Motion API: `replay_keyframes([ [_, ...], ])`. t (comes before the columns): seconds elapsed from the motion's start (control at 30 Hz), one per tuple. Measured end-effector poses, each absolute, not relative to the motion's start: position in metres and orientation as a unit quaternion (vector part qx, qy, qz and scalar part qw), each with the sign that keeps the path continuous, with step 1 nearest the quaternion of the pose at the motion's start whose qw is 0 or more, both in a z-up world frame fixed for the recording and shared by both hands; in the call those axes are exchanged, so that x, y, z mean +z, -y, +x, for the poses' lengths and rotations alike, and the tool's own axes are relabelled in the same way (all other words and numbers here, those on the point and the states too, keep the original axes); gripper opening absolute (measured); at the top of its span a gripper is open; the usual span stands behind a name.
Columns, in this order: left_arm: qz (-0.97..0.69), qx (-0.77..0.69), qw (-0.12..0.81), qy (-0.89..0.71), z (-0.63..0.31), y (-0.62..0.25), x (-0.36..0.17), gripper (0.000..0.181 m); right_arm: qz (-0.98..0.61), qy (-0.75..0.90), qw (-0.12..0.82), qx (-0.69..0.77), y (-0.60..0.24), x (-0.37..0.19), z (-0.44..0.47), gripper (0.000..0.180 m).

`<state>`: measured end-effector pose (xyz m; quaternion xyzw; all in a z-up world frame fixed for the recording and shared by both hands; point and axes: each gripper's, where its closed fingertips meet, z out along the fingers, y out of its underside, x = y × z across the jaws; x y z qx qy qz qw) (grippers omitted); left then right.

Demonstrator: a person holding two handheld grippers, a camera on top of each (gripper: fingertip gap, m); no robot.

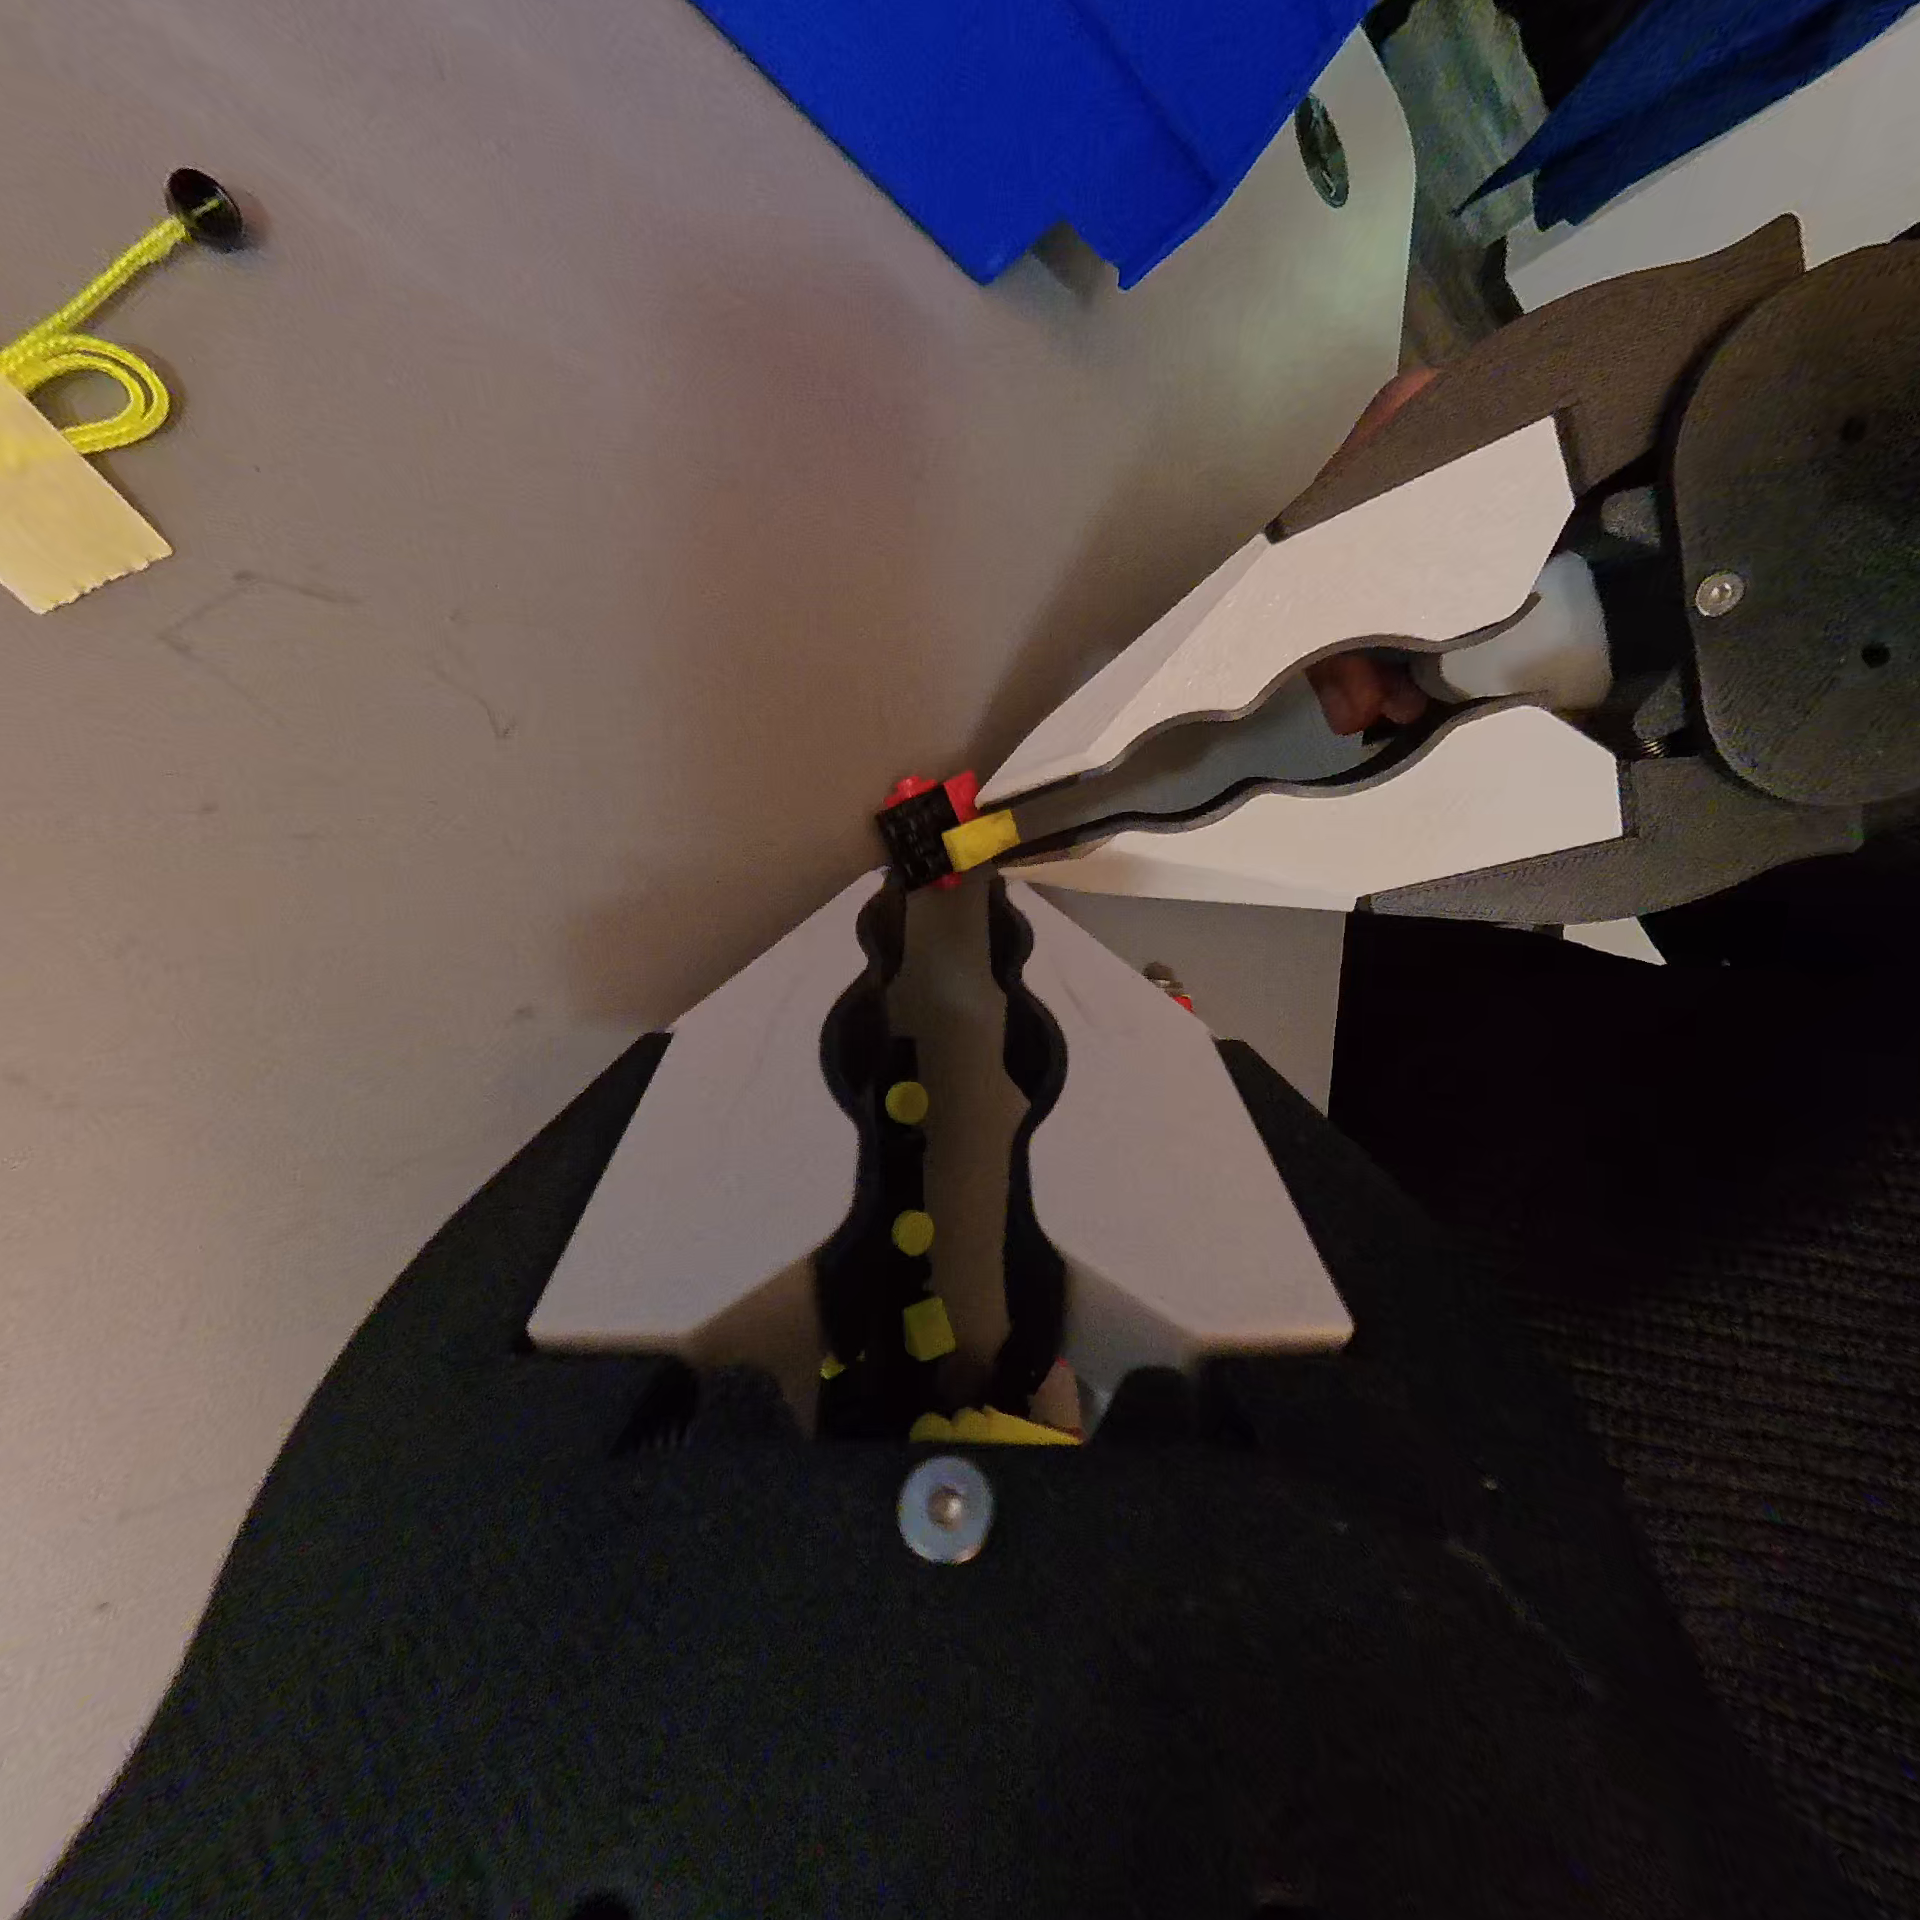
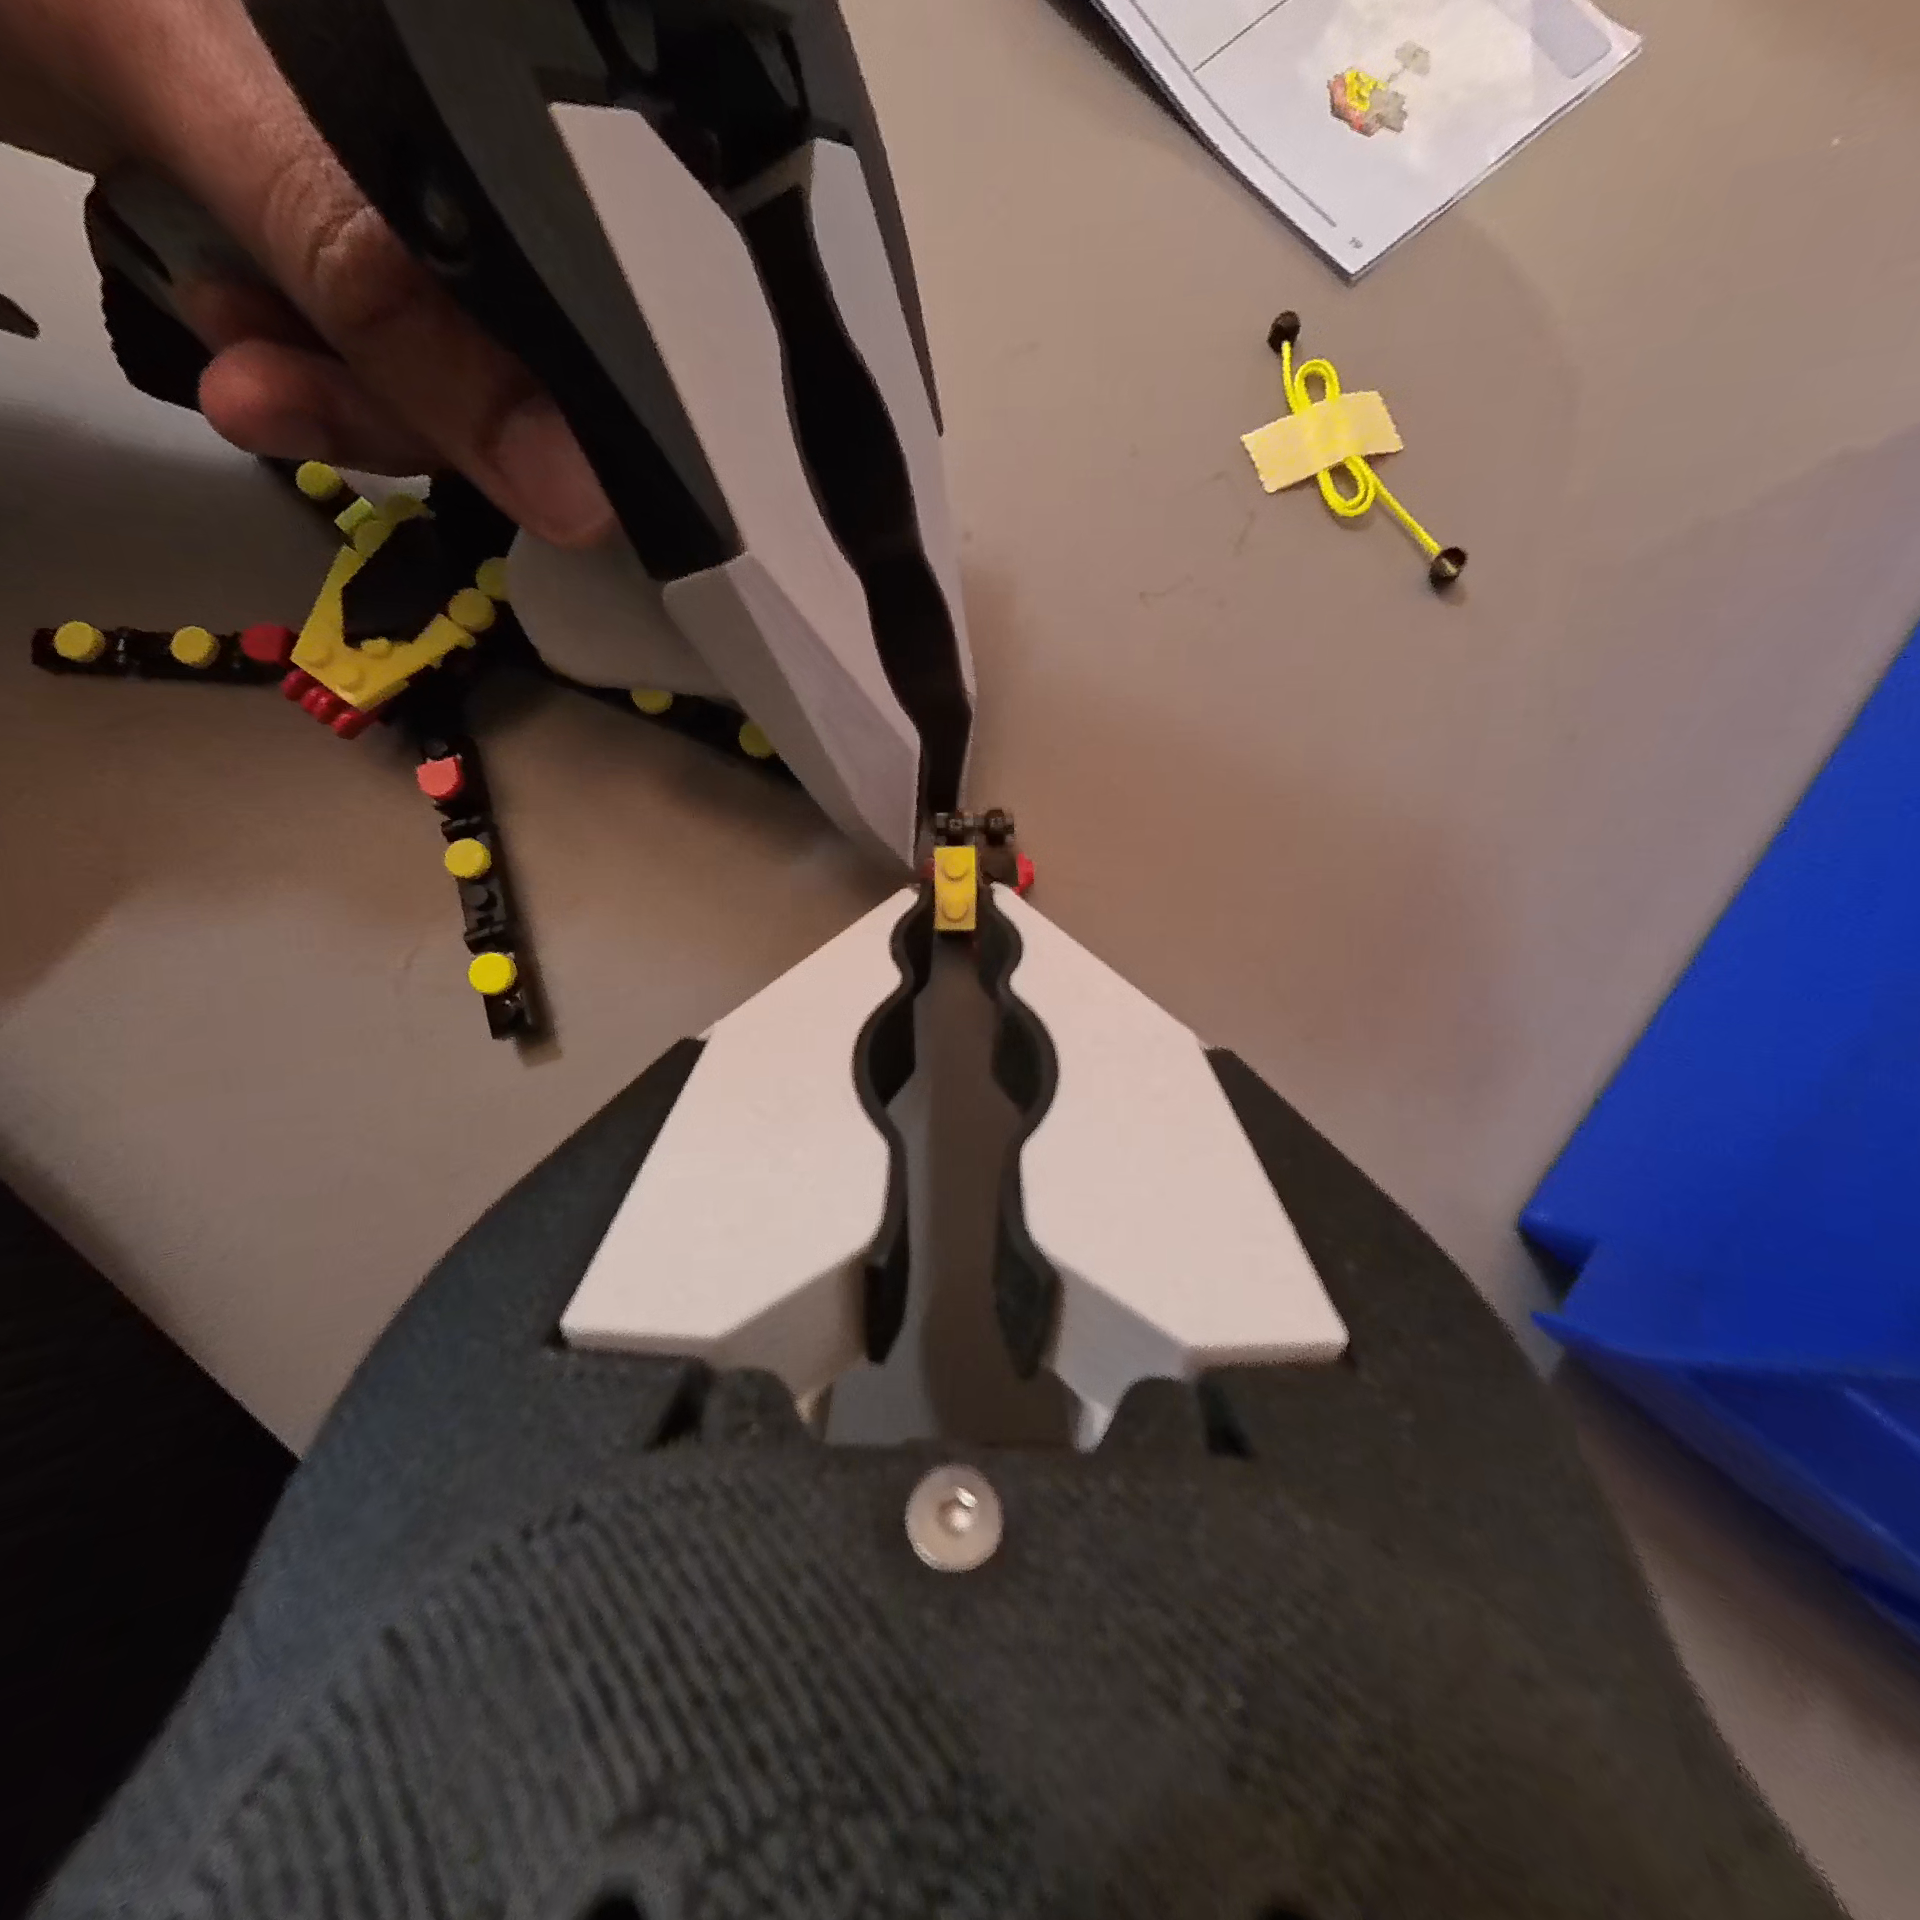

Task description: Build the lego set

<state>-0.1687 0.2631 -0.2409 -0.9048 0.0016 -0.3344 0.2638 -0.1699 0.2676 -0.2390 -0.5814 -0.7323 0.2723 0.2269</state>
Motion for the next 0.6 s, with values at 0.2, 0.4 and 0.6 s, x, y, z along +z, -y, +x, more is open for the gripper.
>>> replay_keyframes([
  [0.2,-0.908,-0.331,0.256,-0.011,-0.1669,-0.2609,-0.2436,0.015,-0.579,0.737,0.219,0.269,-0.2693,-0.2392,-0.1698,0.006],
  [0.4,-0.901,-0.343,0.266,0.003,-0.1692,-0.2639,-0.2389,0.015,-0.574,0.744,0.217,0.265,-0.2692,-0.2395,-0.1695,0.006],
  [0.6,-0.900,-0.342,0.269,0.012,-0.1697,-0.2677,-0.2385,0.010,-0.568,0.751,0.213,0.262,-0.2689,-0.2396,-0.1694,0.006],
])
